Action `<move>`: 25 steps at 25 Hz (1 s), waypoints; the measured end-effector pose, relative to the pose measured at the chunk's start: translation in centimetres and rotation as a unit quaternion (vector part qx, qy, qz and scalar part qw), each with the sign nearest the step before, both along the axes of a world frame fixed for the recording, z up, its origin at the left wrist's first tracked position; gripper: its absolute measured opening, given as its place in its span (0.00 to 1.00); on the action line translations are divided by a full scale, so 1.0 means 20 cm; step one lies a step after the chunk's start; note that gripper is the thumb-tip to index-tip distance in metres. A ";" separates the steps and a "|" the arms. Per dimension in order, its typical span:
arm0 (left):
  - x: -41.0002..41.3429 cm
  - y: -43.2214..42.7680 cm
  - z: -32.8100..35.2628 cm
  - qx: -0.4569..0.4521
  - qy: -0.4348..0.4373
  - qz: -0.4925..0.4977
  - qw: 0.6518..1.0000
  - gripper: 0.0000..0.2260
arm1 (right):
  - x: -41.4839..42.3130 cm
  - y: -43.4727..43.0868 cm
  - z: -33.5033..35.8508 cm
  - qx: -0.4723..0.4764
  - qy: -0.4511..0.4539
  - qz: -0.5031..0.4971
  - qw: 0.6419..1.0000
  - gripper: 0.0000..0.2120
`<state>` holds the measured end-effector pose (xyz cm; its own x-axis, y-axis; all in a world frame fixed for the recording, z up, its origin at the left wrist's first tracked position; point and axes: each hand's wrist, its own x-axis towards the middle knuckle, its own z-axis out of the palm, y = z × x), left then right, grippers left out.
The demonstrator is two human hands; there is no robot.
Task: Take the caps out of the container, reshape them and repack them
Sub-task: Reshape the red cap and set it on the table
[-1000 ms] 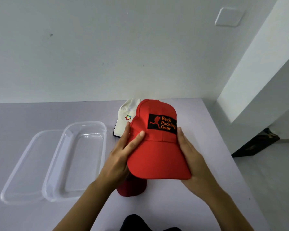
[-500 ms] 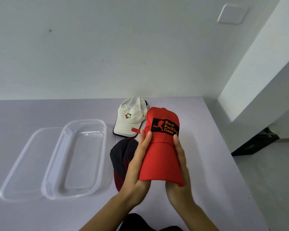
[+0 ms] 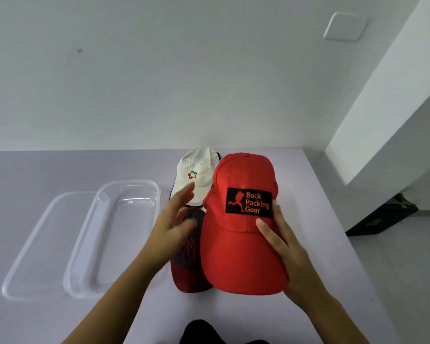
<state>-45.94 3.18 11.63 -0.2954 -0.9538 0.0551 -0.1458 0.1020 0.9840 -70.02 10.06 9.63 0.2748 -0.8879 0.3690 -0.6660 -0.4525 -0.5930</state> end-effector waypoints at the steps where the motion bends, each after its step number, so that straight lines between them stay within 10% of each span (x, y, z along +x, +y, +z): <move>1: 0.02 -0.03 0.02 0.062 0.055 0.022 0.996 0.24 | 0.02 0.00 0.01 0.007 0.005 0.013 1.000 0.25; 4: -0.01 -0.14 0.10 0.178 0.091 -0.056 0.978 0.33 | 0.09 0.03 0.06 0.041 0.059 0.015 0.997 0.21; 10: -0.02 -0.18 0.19 0.224 0.141 -0.039 0.963 0.16 | 0.02 0.03 -0.05 0.029 0.079 -0.005 0.996 0.35; 16: -0.02 -0.15 0.24 0.165 0.130 -0.076 0.975 0.09 | 0.00 -0.06 0.08 0.142 -0.225 -0.112 0.957 0.17; 25: -0.18 -0.06 0.20 0.114 0.083 -0.063 0.988 0.13 | 0.11 -0.13 0.21 0.264 -0.357 -0.024 0.896 0.33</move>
